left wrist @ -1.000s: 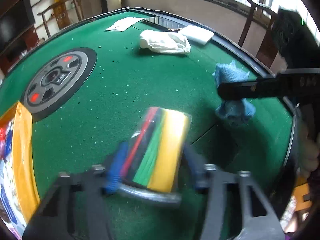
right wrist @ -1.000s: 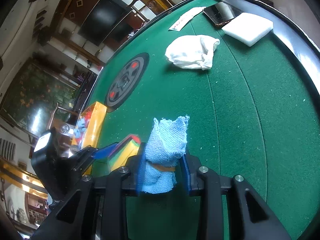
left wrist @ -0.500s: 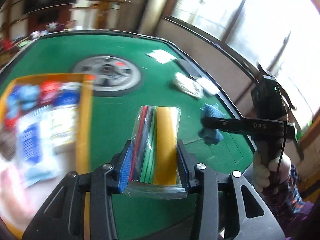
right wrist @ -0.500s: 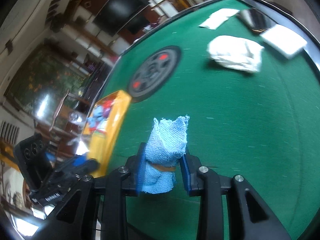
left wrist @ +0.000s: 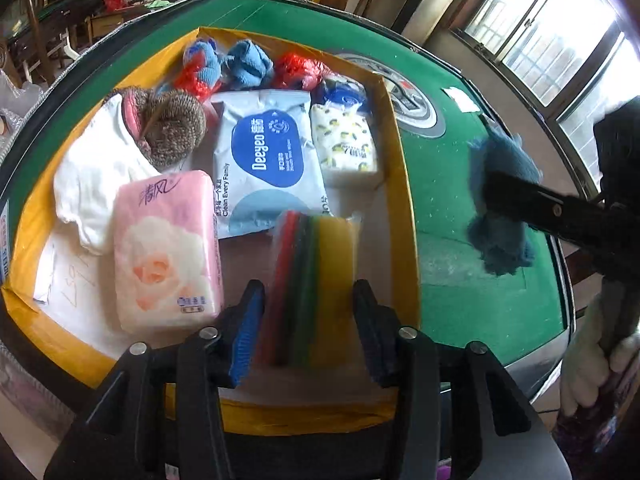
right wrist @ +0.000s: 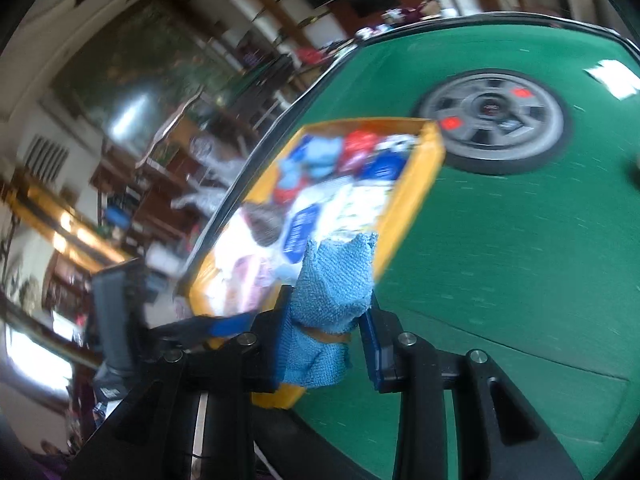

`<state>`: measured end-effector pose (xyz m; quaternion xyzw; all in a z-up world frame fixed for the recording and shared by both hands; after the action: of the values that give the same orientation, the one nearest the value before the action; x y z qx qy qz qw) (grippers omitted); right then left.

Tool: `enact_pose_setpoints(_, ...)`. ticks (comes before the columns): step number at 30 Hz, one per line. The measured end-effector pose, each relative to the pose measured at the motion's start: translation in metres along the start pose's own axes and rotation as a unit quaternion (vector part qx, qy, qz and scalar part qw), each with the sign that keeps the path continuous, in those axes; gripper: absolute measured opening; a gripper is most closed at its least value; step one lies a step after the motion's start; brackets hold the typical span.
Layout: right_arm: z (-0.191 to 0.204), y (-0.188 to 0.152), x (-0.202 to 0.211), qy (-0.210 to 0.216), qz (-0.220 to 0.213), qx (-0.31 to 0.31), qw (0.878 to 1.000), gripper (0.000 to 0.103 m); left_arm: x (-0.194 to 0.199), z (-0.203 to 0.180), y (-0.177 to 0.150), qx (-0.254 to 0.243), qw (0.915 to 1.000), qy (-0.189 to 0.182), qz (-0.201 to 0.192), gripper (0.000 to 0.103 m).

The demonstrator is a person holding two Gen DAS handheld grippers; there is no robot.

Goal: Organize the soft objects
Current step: 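Carry strip bag to box with left gripper while right gripper carries blue cloth there, then open both grippers to drop the strip bag and blue cloth into the box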

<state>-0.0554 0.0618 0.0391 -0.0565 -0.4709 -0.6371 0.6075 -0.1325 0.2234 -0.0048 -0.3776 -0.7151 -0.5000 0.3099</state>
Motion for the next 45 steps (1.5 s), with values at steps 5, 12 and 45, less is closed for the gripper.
enact_pose_setpoints(5, 0.033, -0.003, -0.035, -0.031, 0.029, 0.046, 0.998, 0.029, 0.016, 0.003, -0.001, -0.018, 0.9995, -0.005, -0.024, 0.056)
enact_pose_setpoints(12, 0.043, 0.003, -0.081, -0.113, 0.074, 0.08, 0.988, 0.03, 0.046, 0.033, -0.005, 0.004, 0.9985, -0.001, -0.054, 0.058)
enact_pose_setpoints(45, 0.05, 0.001, -0.083, -0.062, 0.07, 0.045, 0.995, 0.042, 0.077, 0.073, 0.001, 0.042, 0.9847, 0.1, -0.137, 0.063)
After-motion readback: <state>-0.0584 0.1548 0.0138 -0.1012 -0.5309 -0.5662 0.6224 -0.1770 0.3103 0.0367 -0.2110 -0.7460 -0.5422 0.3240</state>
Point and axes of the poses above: each gripper's, at about its wrist camera, not at the fingertips, and x roughly against the way its jaws point, z to its left, y to its top, the point moved 4 cm from there along -x, roughly the way its jaws point, and after that the axes turned 2 degrees about -z, right-handed, at the moved point
